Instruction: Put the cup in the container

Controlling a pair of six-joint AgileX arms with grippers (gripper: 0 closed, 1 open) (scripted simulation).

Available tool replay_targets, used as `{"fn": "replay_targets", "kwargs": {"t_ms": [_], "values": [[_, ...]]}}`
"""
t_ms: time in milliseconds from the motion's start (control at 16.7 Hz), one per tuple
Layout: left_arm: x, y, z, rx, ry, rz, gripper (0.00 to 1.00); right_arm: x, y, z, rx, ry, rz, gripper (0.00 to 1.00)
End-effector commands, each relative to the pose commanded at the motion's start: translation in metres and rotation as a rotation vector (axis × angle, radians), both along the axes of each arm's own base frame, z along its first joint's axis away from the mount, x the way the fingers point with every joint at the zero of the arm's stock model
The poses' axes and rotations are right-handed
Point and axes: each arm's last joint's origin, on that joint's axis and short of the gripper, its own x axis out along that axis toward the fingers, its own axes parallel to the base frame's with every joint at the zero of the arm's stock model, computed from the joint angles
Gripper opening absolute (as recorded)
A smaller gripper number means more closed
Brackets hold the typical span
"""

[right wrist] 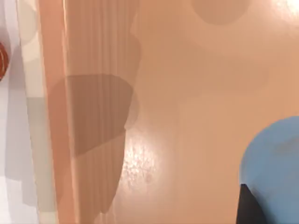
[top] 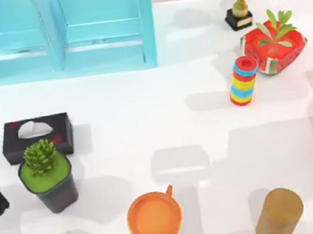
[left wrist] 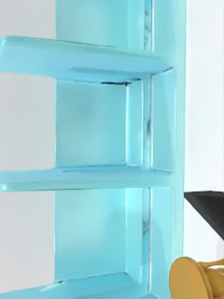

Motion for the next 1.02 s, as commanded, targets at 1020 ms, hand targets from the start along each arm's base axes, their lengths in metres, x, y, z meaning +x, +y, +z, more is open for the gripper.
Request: {"fn": "replay_targets", "kwargs": {"t_ms": [1020], "values": [[0.000, 0.000, 0.000, 0.000, 0.000, 0.000, 1.00, 0.004, -0.010, -0.064, 0.000, 0.000, 0.000, 0.00]]}}
